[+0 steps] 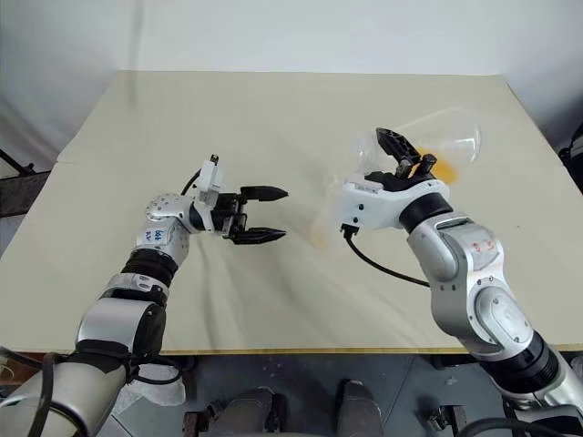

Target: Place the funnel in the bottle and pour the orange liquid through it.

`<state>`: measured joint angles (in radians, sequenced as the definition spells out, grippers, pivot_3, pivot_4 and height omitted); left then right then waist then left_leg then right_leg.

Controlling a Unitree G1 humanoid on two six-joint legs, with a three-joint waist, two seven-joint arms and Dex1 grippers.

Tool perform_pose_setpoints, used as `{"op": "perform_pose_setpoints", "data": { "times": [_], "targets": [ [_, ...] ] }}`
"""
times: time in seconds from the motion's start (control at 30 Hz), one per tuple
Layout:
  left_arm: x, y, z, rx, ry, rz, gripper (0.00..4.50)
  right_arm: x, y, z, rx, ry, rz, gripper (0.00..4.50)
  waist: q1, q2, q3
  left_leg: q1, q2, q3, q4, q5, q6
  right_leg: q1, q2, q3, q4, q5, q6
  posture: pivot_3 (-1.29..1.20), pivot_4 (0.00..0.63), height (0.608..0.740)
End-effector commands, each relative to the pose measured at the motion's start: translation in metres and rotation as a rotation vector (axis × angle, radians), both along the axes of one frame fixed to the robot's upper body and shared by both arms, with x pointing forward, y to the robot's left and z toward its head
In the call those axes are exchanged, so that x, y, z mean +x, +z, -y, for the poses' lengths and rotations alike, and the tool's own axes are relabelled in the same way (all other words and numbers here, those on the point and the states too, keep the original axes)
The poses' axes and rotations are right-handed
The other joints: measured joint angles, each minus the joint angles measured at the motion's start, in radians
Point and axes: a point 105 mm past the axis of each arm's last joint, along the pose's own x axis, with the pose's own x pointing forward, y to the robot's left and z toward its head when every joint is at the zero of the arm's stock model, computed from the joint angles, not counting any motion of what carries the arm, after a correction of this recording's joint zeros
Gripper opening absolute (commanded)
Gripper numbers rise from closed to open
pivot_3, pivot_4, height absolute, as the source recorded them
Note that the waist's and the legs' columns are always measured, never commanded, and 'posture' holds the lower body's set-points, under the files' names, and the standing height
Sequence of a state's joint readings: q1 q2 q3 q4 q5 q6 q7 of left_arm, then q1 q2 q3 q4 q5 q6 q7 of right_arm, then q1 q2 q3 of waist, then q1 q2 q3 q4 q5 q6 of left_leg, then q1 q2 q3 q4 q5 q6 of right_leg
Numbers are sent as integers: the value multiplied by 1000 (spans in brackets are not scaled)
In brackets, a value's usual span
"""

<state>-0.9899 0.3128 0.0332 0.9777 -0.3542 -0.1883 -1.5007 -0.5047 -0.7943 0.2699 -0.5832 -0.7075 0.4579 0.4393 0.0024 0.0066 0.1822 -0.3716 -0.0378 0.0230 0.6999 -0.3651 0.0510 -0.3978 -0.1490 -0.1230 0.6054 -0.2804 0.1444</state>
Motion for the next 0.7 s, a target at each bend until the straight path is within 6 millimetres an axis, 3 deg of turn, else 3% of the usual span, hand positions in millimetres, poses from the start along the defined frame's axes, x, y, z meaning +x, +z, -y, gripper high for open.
{"op": "perform_pose_setpoints", "data": {
  "times": [0.03, 0.7],
  "targets": [
    [-5, 11, 3, -9, -66, 53, 4500, -6, 18, 5, -54, 2, 92, 2416, 0, 0, 0, 0, 0, 0, 0, 0, 0, 0, 0, 0, 0, 0, 0, 0, 150, 740],
    [-6, 13, 3, -17, -73, 51, 4500, -1, 14, 4, -226, 111, 110, 2416, 0, 0, 0, 0, 0, 0, 0, 0, 0, 0, 0, 0, 0, 0, 0, 0, 150, 740]
  ]
}}
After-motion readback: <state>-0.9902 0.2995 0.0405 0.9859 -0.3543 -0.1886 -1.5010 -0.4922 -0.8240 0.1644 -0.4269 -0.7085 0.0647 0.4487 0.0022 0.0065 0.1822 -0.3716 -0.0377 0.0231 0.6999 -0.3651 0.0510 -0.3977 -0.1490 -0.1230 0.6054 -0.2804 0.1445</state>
